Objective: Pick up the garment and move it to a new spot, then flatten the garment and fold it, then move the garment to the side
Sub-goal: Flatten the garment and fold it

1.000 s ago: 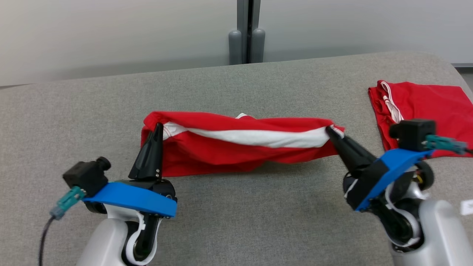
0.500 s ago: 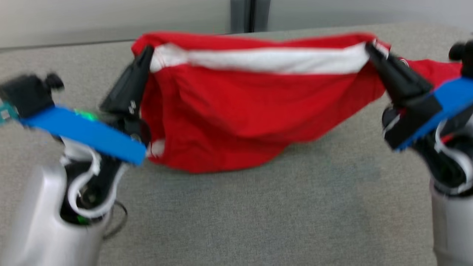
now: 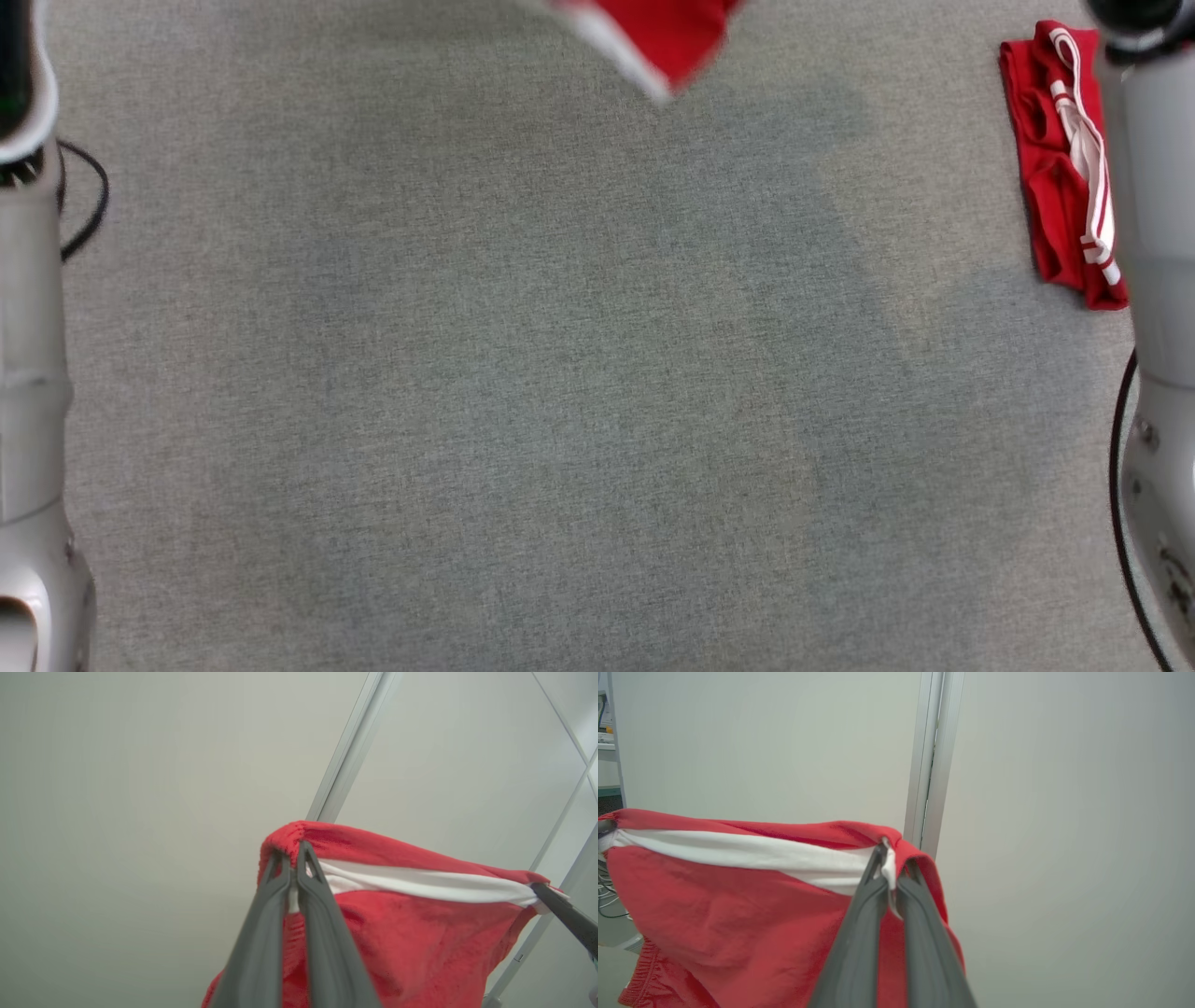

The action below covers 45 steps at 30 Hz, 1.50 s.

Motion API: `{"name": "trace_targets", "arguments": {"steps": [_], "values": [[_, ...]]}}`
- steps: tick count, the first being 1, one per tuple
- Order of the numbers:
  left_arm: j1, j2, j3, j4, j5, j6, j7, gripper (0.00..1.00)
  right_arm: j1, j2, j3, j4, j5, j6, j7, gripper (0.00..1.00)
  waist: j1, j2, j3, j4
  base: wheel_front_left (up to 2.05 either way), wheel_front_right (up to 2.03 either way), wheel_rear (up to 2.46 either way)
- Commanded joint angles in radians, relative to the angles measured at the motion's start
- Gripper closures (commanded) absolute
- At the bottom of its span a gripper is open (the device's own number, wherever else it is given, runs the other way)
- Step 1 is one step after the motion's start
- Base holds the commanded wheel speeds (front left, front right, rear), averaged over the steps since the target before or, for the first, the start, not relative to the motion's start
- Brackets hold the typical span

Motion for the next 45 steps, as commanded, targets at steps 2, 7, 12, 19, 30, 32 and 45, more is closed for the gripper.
{"name": "trace_targets", "arguments": {"steps": [2, 7, 12, 19, 30, 32, 45], "values": [[-0.055, -0.002, 0.011, 0.040, 0.011, -0.013, -0.058, 1.00, -0.060, -0.018, 0.029, 0.064, -0.026, 0.000, -0.067, 1.00, -0.0004, 0.0000, 0.003, -0.001, 0.00, 0.00, 0.00], [-0.059, -0.023, -0.017, 0.093, -0.002, -0.034, -0.167, 1.00, -0.082, -0.035, 0.092, 0.165, -0.040, 0.000, -0.166, 1.00, -0.0004, 0.0000, -0.005, 0.002, 0.00, 0.00, 0.00], [0.076, -0.024, -0.117, 0.122, -0.015, -0.042, -0.238, 1.00, 0.054, -0.073, 0.197, 0.211, 0.003, 0.000, -0.175, 1.00, -0.0004, 0.0000, -0.019, 0.008, 0.00, 0.00, 0.00], [0.356, -0.015, -0.299, 0.197, -0.051, -0.042, -0.300, 1.00, 0.358, -0.148, 0.332, 0.228, 0.155, 0.000, -0.110, 1.00, -0.0004, 0.0000, -0.080, 0.013, 0.00, 0.00, 0.00], [0.723, 0.058, -0.439, 0.157, -0.082, -0.020, -0.264, 1.00, 0.818, -0.310, 0.302, -0.078, 0.354, 0.000, 0.255, 1.00, -0.0004, 0.0000, -0.248, 0.027, 0.00, 0.00, 0.00], [0.791, 0.079, -0.455, 0.100, -0.089, 0.003, -0.232, 1.00, 0.907, -0.332, 0.255, -0.163, 0.351, 0.000, 0.332, 1.00, -0.0004, 0.0000, -0.275, 0.029, 0.00, 0.00, 0.00], [1.132, 0.284, -0.481, -0.525, -0.144, 0.258, -0.001, 1.00, 1.396, -0.219, -0.185, -0.806, 0.143, 0.000, 0.829, 1.00, -0.0004, 0.0000, -0.318, 0.072, 0.00, 0.00, 0.00]]}}
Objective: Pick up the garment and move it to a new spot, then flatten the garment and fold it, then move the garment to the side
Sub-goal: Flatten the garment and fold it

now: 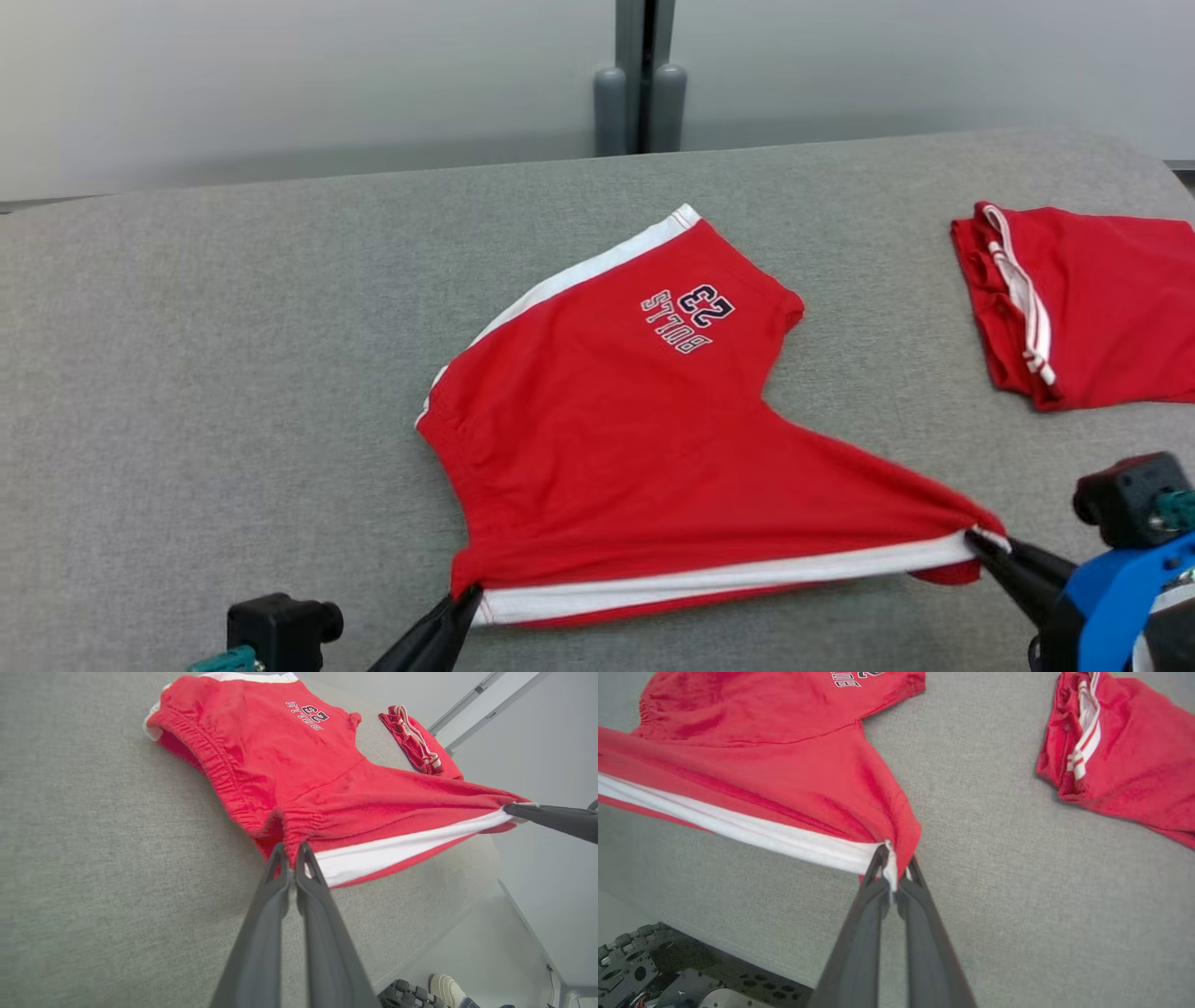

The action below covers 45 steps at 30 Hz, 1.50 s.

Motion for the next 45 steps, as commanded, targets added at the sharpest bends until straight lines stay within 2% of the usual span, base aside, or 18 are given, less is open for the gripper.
{"name": "trace_targets", "arguments": {"steps": [1, 3, 7, 17, 24, 31, 38, 39, 40, 41, 42, 43, 45], "values": [[0.002, 0.003, 0.022, -0.041, -0.005, 0.026, 0.002, 1.00, 0.002, 0.027, -0.032, -0.050, -0.022, -0.001, 0.014, 1.00, 0.0003, 0.0000, 0.007, 0.017, 0.00, 0.00, 0.00], [-0.047, -0.006, 0.029, -0.065, 0.016, 0.039, 0.006, 1.00, -0.051, 0.028, -0.036, -0.082, -0.049, -0.001, 0.020, 1.00, 0.0003, 0.0000, 0.013, 0.036, 0.00, 0.00, 0.00], [-0.122, -0.066, 0.033, -0.012, 0.022, 0.029, -0.010, 1.00, -0.176, 0.012, 0.018, -0.027, -0.040, 0.000, -0.005, 1.00, 0.0003, 0.0000, 0.025, 0.060, 0.00, 0.00, 0.00], [-0.338, -0.245, 0.040, 0.245, 0.008, -0.018, -0.062, 1.00, -0.553, -0.074, 0.146, 0.304, -0.054, 0.000, -0.130, 1.00, 0.0003, 0.0000, 0.098, 0.158, 0.00, 0.00, 0.00], [-0.495, -0.363, 0.041, 0.470, 0.031, -0.041, -0.114, 1.00, -0.769, -0.088, 0.213, 0.504, -0.077, -0.001, -0.231, 1.00, 0.0003, 0.0000, 0.177, 0.223, 0.00, 0.00, 0.00], [-0.601, -0.444, 0.030, 0.654, 0.039, -0.093, -0.168, 1.00, -0.913, -0.074, 0.257, 0.704, -0.068, -0.001, -0.320, 1.00, 0.0003, 0.0000, 0.242, 0.259, 0.00, 0.00, 0.00], [-0.670, -0.484, 0.016, 0.778, 0.069, -0.119, -0.218, 1.00, -0.976, -0.058, 0.283, 0.832, -0.061, 0.000, -0.373, 1.00, 0.0003, 0.0000, 0.276, 0.276, 0.00, 0.00, 0.00], [-0.683, -0.495, 0.014, 0.809, 0.070, -0.130, -0.233, 0.92, -0.991, -0.057, 0.300, 0.866, -0.066, 0.000, -0.386, 0.50, 0.0003, 0.0000, 0.281, 0.277, 0.00, 0.00, 0.00], [-0.683, -0.495, 0.014, 0.809, 0.070, -0.130, -0.233, 0.92, -0.991, -0.057, 0.300, 0.866, -0.066, 0.000, -0.386, 0.50, 0.0003, 0.0000, 0.281, 0.277, 0.00, 0.00, 0.00], [-0.690, -0.499, 0.012, 0.823, 0.071, -0.136, -0.238, 0.77, -0.998, -0.050, 0.304, 0.882, -0.060, 0.000, -0.392, 0.00, 0.0003, 0.0000, 0.283, 0.277, 0.00, 0.00, 0.00], [-0.696, -0.504, 0.010, 0.834, 0.071, -0.144, -0.245, 0.50, -1.004, -0.046, 0.308, 0.898, -0.058, 0.000, -0.400, 0.00, 0.0003, 0.0000, 0.285, 0.277, 0.00, 0.00, 0.00], [-0.701, -0.508, 0.010, 0.846, 0.068, -0.150, -0.250, 0.00, -1.010, -0.043, 0.312, 0.912, -0.058, 0.000, -0.408, 0.00, 0.0003, 0.0000, 0.287, 0.277, 0.00, 0.00, 0.00], [-0.709, -0.515, 0.006, 0.862, 0.066, -0.165, -0.260, 0.00, -1.019, -0.031, 0.319, 0.937, -0.052, 0.000, -0.425, 0.00, 0.0003, 0.0000, 0.288, 0.276, 0.00, 0.00, 0.00]]}}
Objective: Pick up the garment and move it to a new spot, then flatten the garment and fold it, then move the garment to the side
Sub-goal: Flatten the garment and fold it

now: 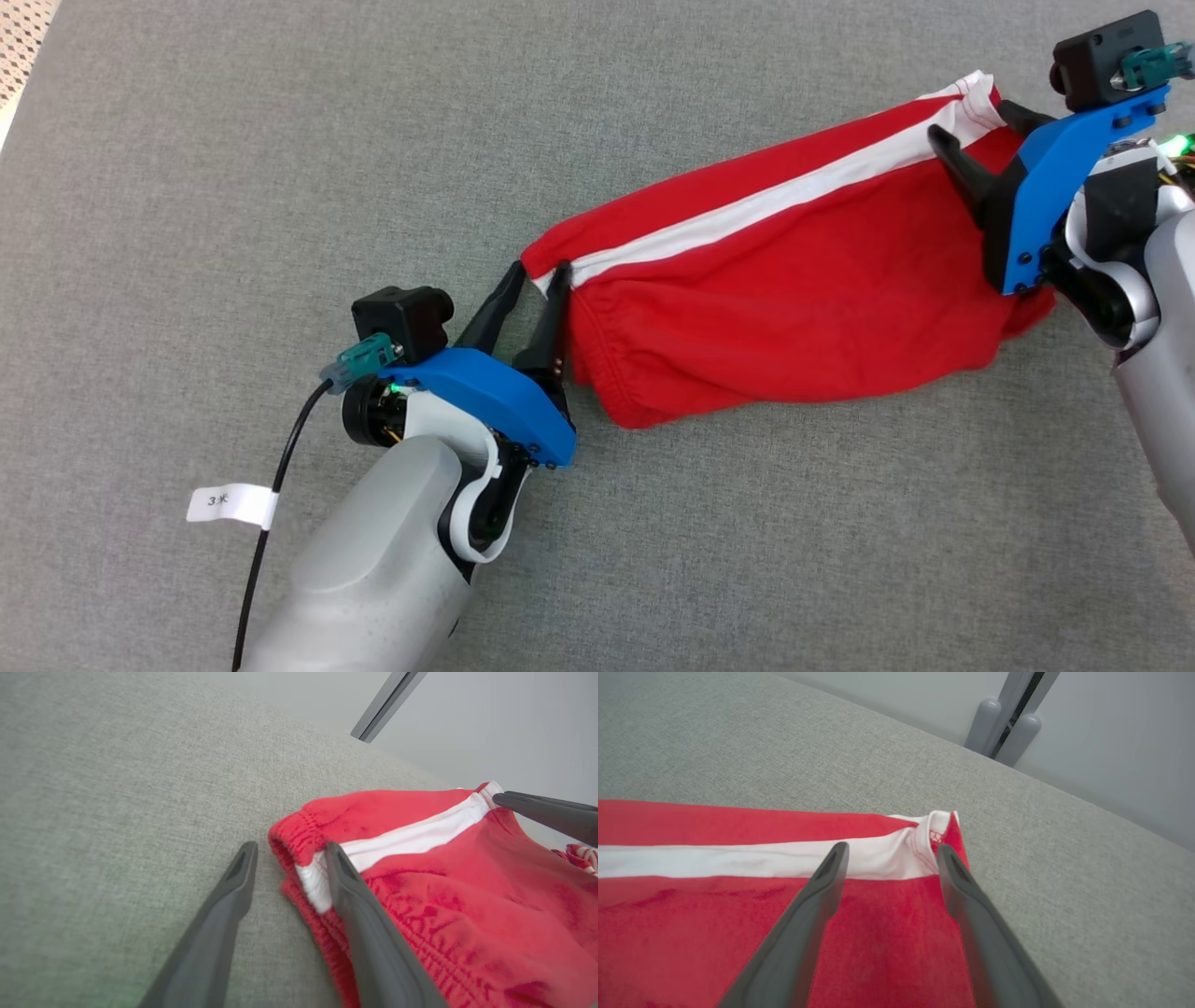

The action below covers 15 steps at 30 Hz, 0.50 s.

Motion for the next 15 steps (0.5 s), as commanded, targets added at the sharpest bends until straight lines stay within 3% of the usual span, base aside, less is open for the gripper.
{"name": "trace_targets", "arguments": {"steps": [1, 8, 15], "values": [[-0.018, -0.004, -0.002, 0.009, -0.003, -0.013, -0.009, 0.00, -0.019, 0.006, 0.006, 0.013, 0.004, 0.000, -0.017, 0.00, -0.0002, 0.0000, -0.002, -0.001, 0.00, 0.00, 0.00], [0.040, 0.011, -0.002, 0.001, 0.005, -0.048, -0.061, 0.00, 0.013, 0.017, 0.010, 0.066, 0.035, 0.000, -0.091, 0.00, -0.0002, 0.0000, -0.058, -0.013, 0.00, 0.00, 0.00], [0.126, 0.056, 0.023, -0.058, 0.047, -0.028, -0.093, 0.00, 0.082, -0.007, -0.009, 0.079, 0.052, 0.000, -0.139, 0.00, -0.0002, 0.0000, -0.133, -0.021, 0.00, 0.00, 0.00]]}}
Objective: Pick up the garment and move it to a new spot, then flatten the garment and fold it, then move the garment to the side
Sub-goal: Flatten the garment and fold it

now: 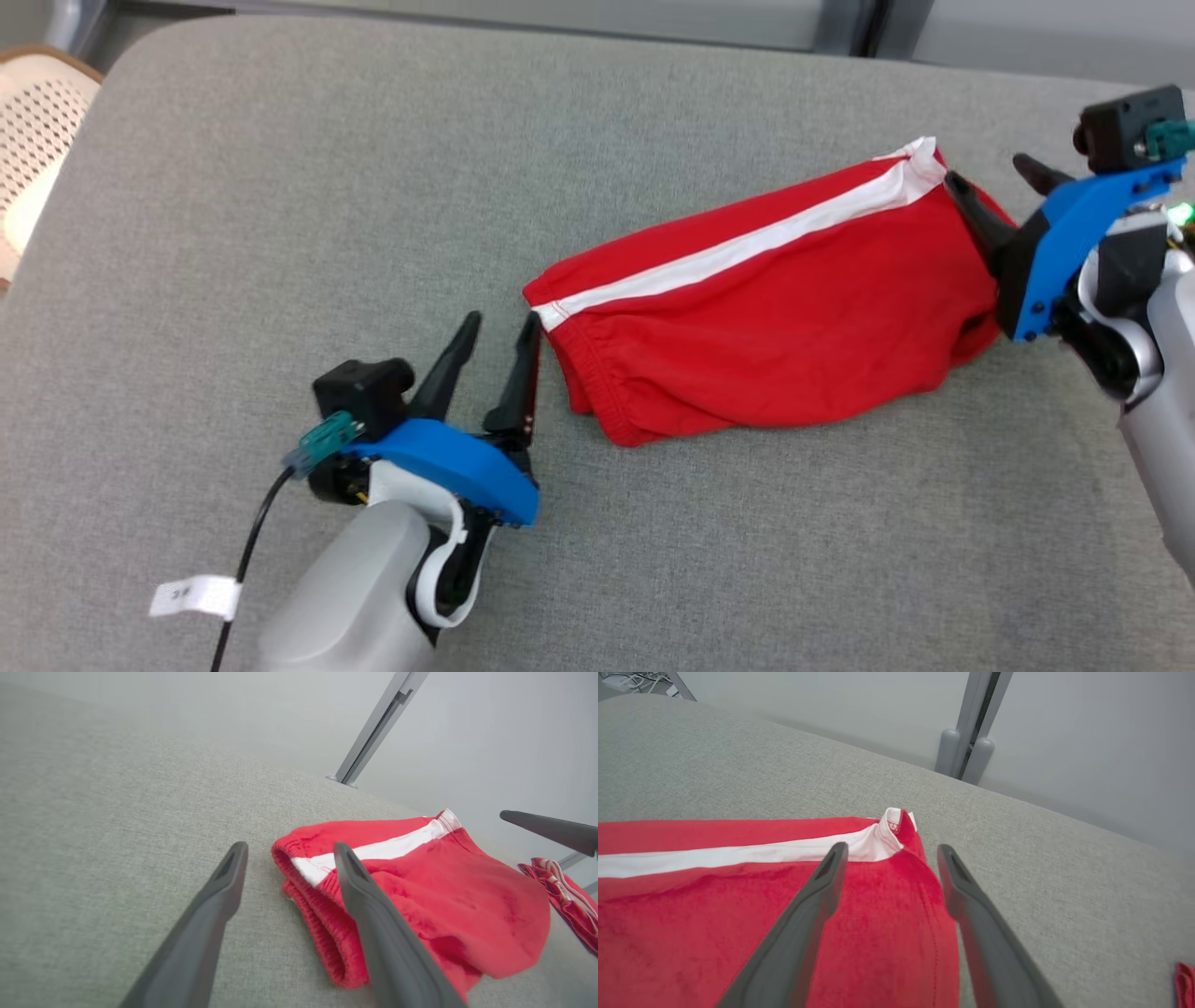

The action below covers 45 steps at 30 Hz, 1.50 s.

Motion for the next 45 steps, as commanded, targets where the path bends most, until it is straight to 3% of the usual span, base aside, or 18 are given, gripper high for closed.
{"name": "trace_targets", "arguments": {"steps": [1, 6, 12, 17, 24, 35, 43, 44, 45], "values": [[0.019, 0.014, 0.022, -0.017, 0.015, 0.007, -0.008, 0.00, 0.028, -0.001, -0.007, 0.005, 0.003, 0.000, -0.007, 0.00, 0.0001, 0.0000, -0.026, -0.004, 0.00, 0.00, 0.00], [0.081, 0.023, 0.135, -0.120, 0.174, 0.024, -0.012, 0.00, 0.068, -0.002, -0.043, 0.029, -0.001, 0.000, -0.021, 0.00, 0.0001, 0.0000, -0.053, 0.001, 0.00, 0.00, 0.00], [0.161, -0.010, 0.272, -0.202, 0.370, -0.017, -0.012, 0.00, 0.091, 0.013, -0.094, 0.074, -0.007, 0.000, -0.029, 0.00, 0.0001, 0.0000, -0.056, 0.016, 0.00, 0.00, 0.00], [0.197, -0.041, 0.353, -0.211, 0.461, -0.048, -0.012, 0.00, 0.093, 0.019, -0.130, 0.112, -0.013, 0.000, -0.040, 0.00, 0.0001, 0.0000, -0.042, 0.041, 0.00, 0.00, 0.00], [0.224, -0.069, 0.435, -0.216, 0.518, -0.075, -0.012, 0.00, 0.057, 0.014, -0.183, 0.187, -0.050, 0.000, -0.026, 0.00, 0.0001, 0.0000, -0.009, 0.084, 0.00, 0.00, 0.00], [0.245, -0.089, 0.472, -0.241, 0.537, -0.093, -0.012, 0.00, -0.025, 0.037, -0.307, 0.329, -0.143, 0.000, -0.003, 0.00, 0.0001, 0.0000, 0.024, 0.127, 0.00, 0.00, 0.00], [0.231, -0.095, 0.471, -0.260, 0.540, -0.096, -0.012, 0.00, -0.013, 0.080, -0.245, 0.374, -0.167, 0.003, 0.088, 0.00, 0.0001, 0.0000, 0.042, 0.139, 0.00, 0.00, 0.00], [0.230, -0.095, 0.472, -0.262, 0.539, -0.096, -0.013, 0.00, -0.004, 0.088, -0.228, 0.370, -0.159, 0.004, 0.097, 0.08, 0.0001, 0.0000, 0.044, 0.138, 0.00, 0.00, 0.00], [0.229, -0.095, 0.470, -0.262, 0.540, -0.096, -0.012, 0.00, 0.006, 0.093, -0.214, 0.364, -0.149, 0.006, 0.105, 0.54, 0.0001, 0.0000, 0.045, 0.137, 0.00, 0.00, 0.00]]}}
